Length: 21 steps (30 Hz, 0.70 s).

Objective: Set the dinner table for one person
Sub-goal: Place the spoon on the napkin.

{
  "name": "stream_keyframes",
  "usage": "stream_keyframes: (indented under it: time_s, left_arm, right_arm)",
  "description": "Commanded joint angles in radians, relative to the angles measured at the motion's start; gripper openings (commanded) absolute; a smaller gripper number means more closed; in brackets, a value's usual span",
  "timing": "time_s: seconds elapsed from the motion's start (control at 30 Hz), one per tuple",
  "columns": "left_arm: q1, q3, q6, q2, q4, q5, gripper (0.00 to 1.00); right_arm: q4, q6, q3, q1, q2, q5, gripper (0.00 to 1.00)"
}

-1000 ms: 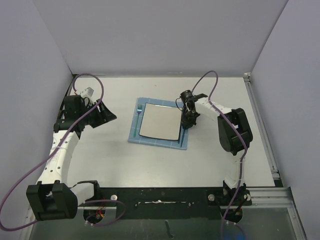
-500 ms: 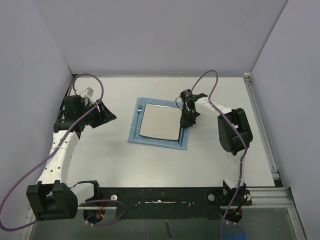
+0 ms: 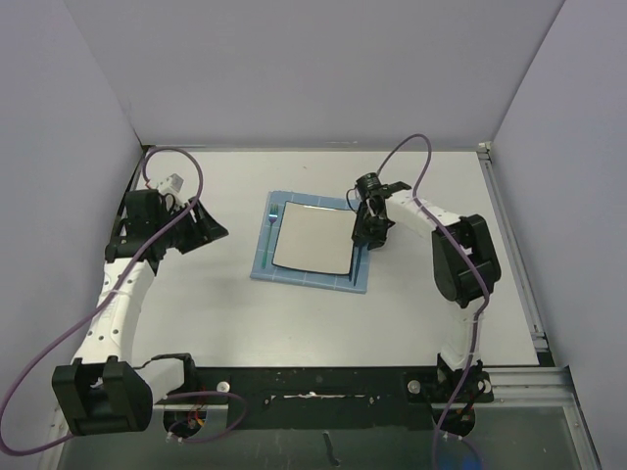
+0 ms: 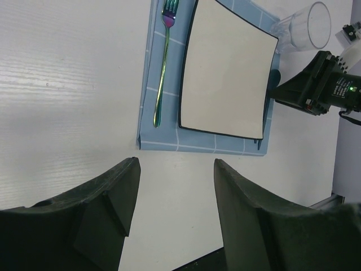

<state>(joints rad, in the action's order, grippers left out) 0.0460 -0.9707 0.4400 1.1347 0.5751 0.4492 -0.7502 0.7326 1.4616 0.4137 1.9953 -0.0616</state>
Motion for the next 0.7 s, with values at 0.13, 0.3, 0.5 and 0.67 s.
stream_keyframes:
  time_s: [0.13, 0.3, 0.5, 0.67]
  left_arm:
    - [0.006, -0.002, -0.01, -0.091, -0.002, 0.011, 0.53]
    - [0.005, -0.009, -0.005, -0.126, 0.002, 0.087, 0.53]
    - [-0.01, 0.064, 0.094, -0.275, -0.037, 0.043, 0.57]
    - [-0.021, 0.217, 0.199, -0.419, -0.091, -0.009, 0.6]
  right_arm:
    - [-0.065, -0.033, 0.027, 0.001, -0.213, -0.069, 0.36]
    - [-0.134, -0.088, 0.02, 0.005, -0.364, -0.134, 0.36]
    - [-0.151, -0.104, -0.16, 0.008, -0.657, -0.215, 0.45]
    - [-0.06, -0.086, -0.381, 0.007, -0.9, -0.167, 0.66]
